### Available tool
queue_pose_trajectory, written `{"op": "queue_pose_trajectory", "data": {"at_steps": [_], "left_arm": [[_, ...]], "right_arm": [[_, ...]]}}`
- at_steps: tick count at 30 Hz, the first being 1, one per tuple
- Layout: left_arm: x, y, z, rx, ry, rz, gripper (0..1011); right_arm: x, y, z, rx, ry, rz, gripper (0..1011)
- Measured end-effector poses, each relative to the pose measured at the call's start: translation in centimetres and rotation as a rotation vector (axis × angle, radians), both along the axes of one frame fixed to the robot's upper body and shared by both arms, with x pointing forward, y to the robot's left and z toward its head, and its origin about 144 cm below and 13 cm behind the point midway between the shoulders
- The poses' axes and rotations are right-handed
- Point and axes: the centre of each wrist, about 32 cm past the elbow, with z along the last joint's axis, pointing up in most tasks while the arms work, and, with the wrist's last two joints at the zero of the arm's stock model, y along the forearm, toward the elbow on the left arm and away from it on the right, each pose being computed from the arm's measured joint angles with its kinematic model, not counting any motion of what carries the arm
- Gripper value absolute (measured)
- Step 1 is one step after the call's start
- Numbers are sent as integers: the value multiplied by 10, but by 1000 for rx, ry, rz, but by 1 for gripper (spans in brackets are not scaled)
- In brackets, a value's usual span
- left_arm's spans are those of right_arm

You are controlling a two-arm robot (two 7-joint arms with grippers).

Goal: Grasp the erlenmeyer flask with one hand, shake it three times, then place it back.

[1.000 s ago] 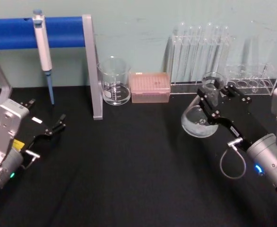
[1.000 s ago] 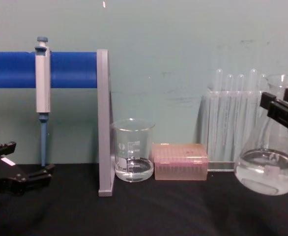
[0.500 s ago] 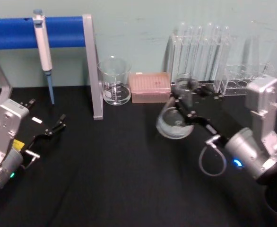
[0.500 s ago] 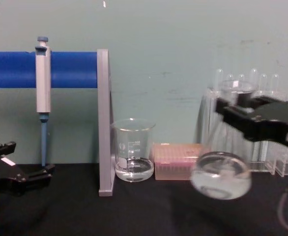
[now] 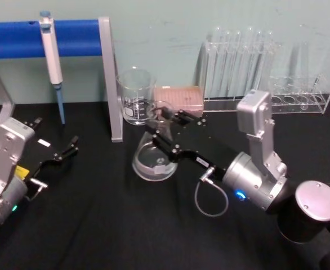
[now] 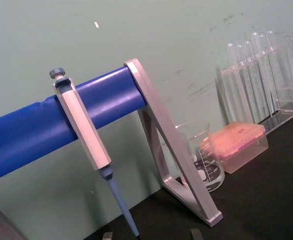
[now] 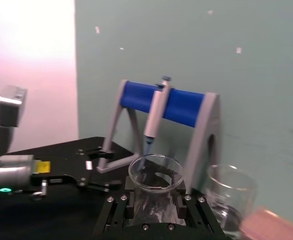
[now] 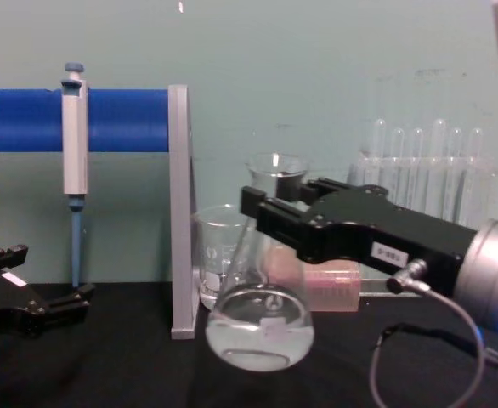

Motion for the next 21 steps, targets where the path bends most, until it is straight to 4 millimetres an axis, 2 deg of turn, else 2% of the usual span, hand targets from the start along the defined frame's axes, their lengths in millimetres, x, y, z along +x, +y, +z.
{"op": "queue_pose_trajectory", "data": {"at_steps": [8,21], "left_arm": [[0,0,0,0,0,0,1001],[0,0,0,0,0,0,1001]], "right_arm": [[4,9,0,-5,7,53,450],[8,11,-1,-14,12,84,450]]}}
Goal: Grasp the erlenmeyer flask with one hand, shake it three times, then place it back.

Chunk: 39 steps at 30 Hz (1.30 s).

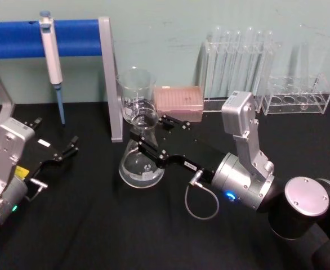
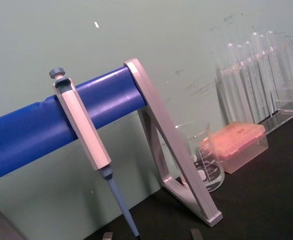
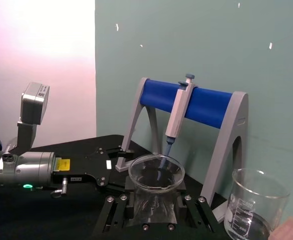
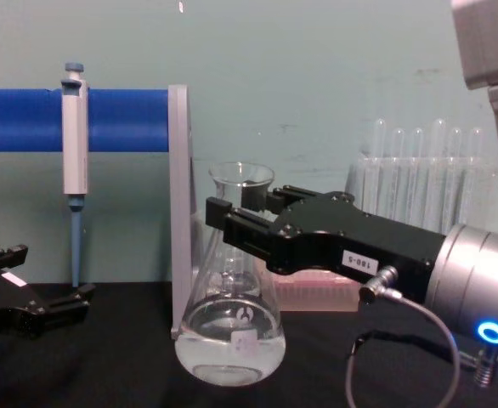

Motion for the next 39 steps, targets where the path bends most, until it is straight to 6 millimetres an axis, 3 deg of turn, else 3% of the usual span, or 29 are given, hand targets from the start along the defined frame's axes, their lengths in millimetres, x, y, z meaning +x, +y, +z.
{"op": "queue_pose_trajectory", "data": {"at_steps": [15,39], "left_arm": [[0,0,0,0,0,0,1001],[0,0,0,0,0,0,1001]], "right_arm": [[4,-2,-1,-32,2,34,450],[9,-13,-21,-71,42,68,450]]}}
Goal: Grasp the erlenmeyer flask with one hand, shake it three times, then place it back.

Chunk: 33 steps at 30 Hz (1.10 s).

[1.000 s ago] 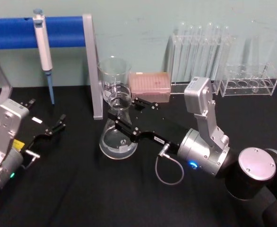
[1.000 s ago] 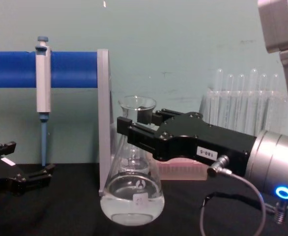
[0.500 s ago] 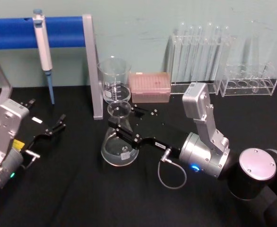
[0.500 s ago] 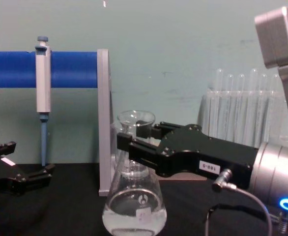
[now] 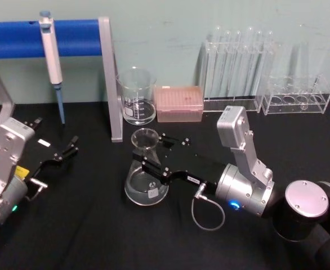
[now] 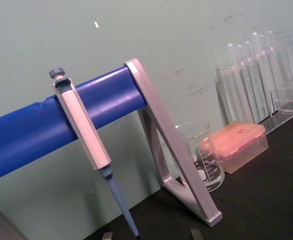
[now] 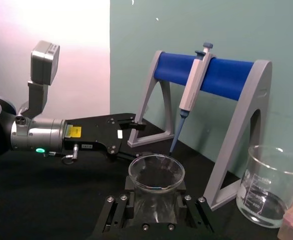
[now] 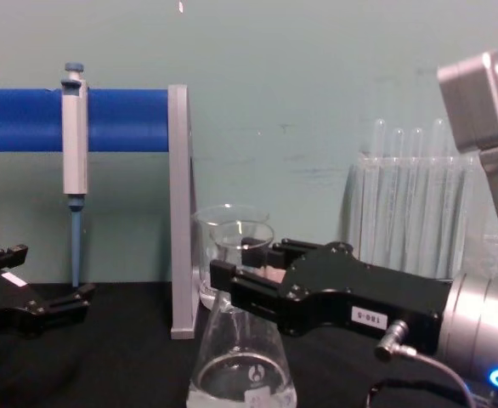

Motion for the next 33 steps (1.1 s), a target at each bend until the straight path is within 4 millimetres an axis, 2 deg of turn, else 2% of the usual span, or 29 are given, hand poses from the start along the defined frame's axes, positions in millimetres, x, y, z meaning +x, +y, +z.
{"op": "queue_pose_trajectory", "data": {"at_steps": [33], "left_arm": [[0,0,0,0,0,0,1001]], "right_arm": [[5,-4,-18,-14,51,6,450]]}}
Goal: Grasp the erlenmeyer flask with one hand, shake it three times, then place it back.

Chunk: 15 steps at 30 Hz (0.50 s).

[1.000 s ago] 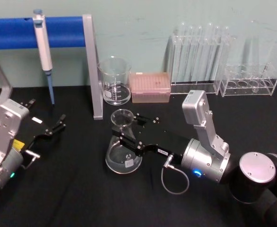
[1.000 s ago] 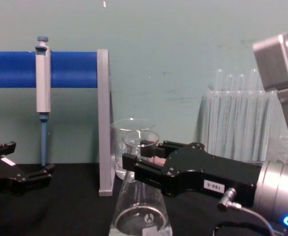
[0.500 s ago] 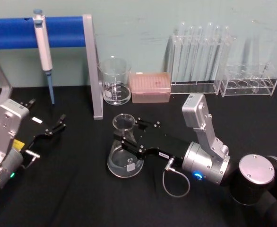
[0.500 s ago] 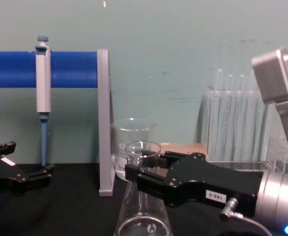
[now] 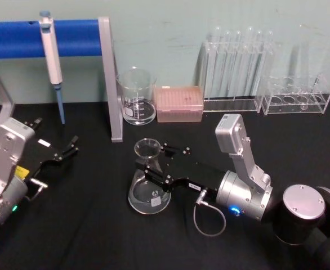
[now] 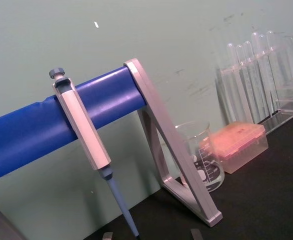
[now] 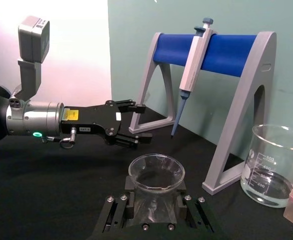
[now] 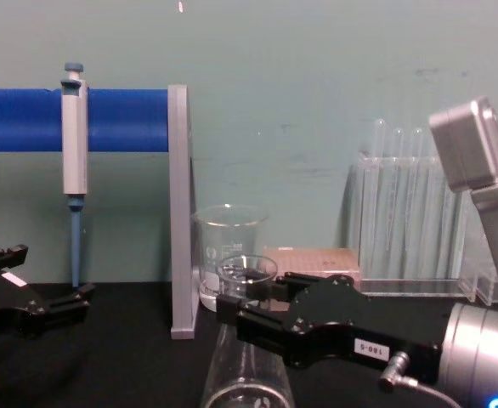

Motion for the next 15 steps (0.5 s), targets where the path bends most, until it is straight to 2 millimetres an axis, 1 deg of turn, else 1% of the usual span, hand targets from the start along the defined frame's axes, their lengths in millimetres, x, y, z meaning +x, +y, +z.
{"op": "queue_pose_trajectory", "data": {"at_steps": [15], "left_arm": [[0,0,0,0,0,0,1001]], "right_arm": [[0,0,-3,-8,22,4,450]]}}
